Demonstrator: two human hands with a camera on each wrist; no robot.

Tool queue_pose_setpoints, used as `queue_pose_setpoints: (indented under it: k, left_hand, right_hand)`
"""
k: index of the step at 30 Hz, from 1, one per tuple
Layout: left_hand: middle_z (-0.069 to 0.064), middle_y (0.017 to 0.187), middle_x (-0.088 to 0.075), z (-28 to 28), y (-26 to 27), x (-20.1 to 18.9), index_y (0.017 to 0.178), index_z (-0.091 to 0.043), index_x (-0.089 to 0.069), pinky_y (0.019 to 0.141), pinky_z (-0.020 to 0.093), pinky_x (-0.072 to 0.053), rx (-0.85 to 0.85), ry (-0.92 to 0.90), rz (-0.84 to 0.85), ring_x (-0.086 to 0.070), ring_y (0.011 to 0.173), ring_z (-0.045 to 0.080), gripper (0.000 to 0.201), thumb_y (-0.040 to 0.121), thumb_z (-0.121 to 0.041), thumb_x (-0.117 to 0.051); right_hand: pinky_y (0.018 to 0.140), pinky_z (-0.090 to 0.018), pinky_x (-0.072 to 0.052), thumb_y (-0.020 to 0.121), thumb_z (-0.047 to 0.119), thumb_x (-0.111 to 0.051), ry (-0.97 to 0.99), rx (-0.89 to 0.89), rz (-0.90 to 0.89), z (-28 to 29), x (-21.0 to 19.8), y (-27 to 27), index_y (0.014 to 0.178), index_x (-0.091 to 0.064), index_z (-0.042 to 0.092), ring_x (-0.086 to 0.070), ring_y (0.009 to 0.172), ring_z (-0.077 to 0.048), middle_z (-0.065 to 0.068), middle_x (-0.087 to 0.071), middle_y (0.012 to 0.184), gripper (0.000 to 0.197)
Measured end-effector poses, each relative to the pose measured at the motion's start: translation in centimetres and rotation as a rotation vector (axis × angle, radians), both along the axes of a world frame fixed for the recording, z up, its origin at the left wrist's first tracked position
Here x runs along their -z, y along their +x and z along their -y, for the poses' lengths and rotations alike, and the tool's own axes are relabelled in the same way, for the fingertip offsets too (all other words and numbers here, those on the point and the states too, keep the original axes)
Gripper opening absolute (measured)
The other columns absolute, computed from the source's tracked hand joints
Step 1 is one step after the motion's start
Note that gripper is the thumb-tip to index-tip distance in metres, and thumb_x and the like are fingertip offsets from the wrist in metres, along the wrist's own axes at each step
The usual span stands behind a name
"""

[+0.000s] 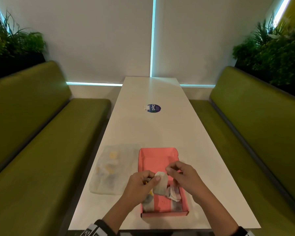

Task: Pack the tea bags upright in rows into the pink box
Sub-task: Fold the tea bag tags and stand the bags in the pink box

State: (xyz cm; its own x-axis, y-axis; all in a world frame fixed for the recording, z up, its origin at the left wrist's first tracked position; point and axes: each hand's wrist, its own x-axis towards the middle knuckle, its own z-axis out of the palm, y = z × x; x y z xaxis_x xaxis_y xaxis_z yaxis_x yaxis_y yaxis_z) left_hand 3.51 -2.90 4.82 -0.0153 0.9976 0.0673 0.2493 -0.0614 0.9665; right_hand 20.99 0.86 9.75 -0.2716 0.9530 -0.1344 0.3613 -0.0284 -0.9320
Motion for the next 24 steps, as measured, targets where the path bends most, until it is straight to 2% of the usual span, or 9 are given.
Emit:
queue_pose_setpoints:
  k: [2, 4, 6, 8, 10, 13, 17, 20, 24]
  left_hand:
    - [0.007, 0.067, -0.063, -0.1, 0.1, -0.1, 0.074, -0.023, -0.071, 0.061, 0.022, -0.042, -0.022, 0.013, 0.014, -0.052, 0.062, 0.009, 0.018, 0.084, -0.037, -0.064]
    - [-0.007, 0.06, -0.061, -0.1, 0.3, -0.4, 0.072, -0.026, -0.07, 0.059, 0.016, -0.041, -0.047, 0.017, 0.032, -0.051, 0.059, 0.004, 0.016, 0.086, -0.029, -0.064]
    - [-0.014, 0.055, -0.054, -0.1, 0.5, -0.5, 0.071, -0.022, -0.068, 0.056, 0.013, -0.038, -0.069, 0.021, 0.036, -0.045, 0.054, 0.002, 0.018, 0.088, -0.024, -0.063]
    - [-0.01, 0.057, -0.05, -0.2, 0.4, -0.5, 0.072, -0.015, -0.068, 0.056, 0.013, -0.037, -0.091, 0.021, 0.059, -0.043, 0.056, 0.005, 0.02, 0.089, -0.025, -0.062]
    - [0.0, 0.061, -0.05, -0.2, 0.3, -0.6, 0.072, -0.014, -0.068, 0.056, 0.014, -0.038, -0.111, 0.01, 0.121, -0.043, 0.059, 0.008, 0.021, 0.088, -0.026, -0.062]
    - [0.003, 0.063, -0.052, -0.3, 0.3, -0.9, 0.073, -0.015, -0.069, 0.055, 0.015, -0.038, -0.144, 0.005, 0.161, -0.045, 0.059, 0.009, 0.02, 0.088, -0.026, -0.062]
    - [0.004, 0.058, -0.047, -0.4, -0.2, -1.1, 0.074, -0.008, -0.068, 0.051, 0.015, -0.035, -0.214, 0.033, 0.148, -0.04, 0.054, 0.01, 0.023, 0.088, -0.025, -0.062]
    - [0.008, 0.059, -0.048, -0.5, -0.5, -1.1, 0.075, -0.005, -0.067, 0.053, 0.017, -0.037, -0.245, 0.065, 0.142, -0.042, 0.056, 0.011, 0.026, 0.088, -0.028, -0.062]
    - [0.004, 0.058, -0.047, -0.6, -0.7, -1.0, 0.075, -0.006, -0.067, 0.053, 0.016, -0.037, -0.291, 0.06, 0.148, -0.04, 0.054, 0.007, 0.025, 0.087, -0.027, -0.062]
  right_hand:
    - [0.053, -0.024, -0.045, 0.085, 0.026, -0.068, -0.072, -0.093, -0.005, 0.4, 0.2, 0.0, 0.092, -0.066, 0.014, -0.06, 0.055, -0.011, 0.001, -0.065, 0.081, 0.014]
    - [0.053, -0.019, -0.045, 0.081, 0.027, -0.072, -0.149, -0.184, 0.039, 0.9, 0.4, -0.1, 0.101, -0.065, 0.016, -0.062, 0.061, -0.013, -0.001, -0.068, 0.082, 0.023]
    - [0.055, -0.018, -0.046, 0.081, 0.018, -0.072, -0.191, -0.272, 0.035, 1.2, 0.6, -0.2, 0.109, -0.062, 0.017, -0.063, 0.063, -0.013, 0.0, -0.069, 0.084, 0.03]
    - [0.061, -0.022, -0.048, 0.081, 0.009, -0.069, -0.22, -0.364, -0.001, 1.4, 0.9, -0.2, 0.115, -0.059, 0.018, -0.063, 0.065, -0.013, -0.003, -0.07, 0.09, 0.037]
    - [0.061, -0.025, -0.046, 0.083, 0.005, -0.066, -0.253, -0.409, -0.028, 1.7, 1.2, -0.4, 0.113, -0.06, 0.017, -0.058, 0.06, -0.012, -0.003, -0.068, 0.083, 0.033]
    - [0.048, -0.016, -0.038, 0.09, 0.006, -0.059, -0.298, -0.398, -0.038, 2.1, 1.3, -0.7, 0.092, -0.067, 0.014, -0.044, 0.048, -0.006, 0.005, -0.055, 0.058, 0.011]
    - [0.046, -0.017, -0.028, 0.094, 0.017, -0.055, -0.285, -0.464, 0.008, 2.3, 1.3, -0.6, 0.067, -0.063, 0.028, -0.033, 0.046, -0.005, 0.01, -0.041, 0.05, 0.03]
    - [0.046, -0.012, -0.029, 0.095, 0.017, -0.053, -0.273, -0.534, 0.058, 2.3, 0.7, -0.5, 0.074, -0.062, 0.02, -0.033, 0.043, 0.001, 0.016, -0.041, 0.047, 0.023]
    - [0.052, -0.006, -0.033, 0.098, 0.021, -0.048, -0.253, -0.632, 0.094, 2.5, -0.1, -0.4, 0.089, -0.065, 0.011, -0.039, 0.043, 0.002, 0.018, -0.046, 0.042, 0.022]
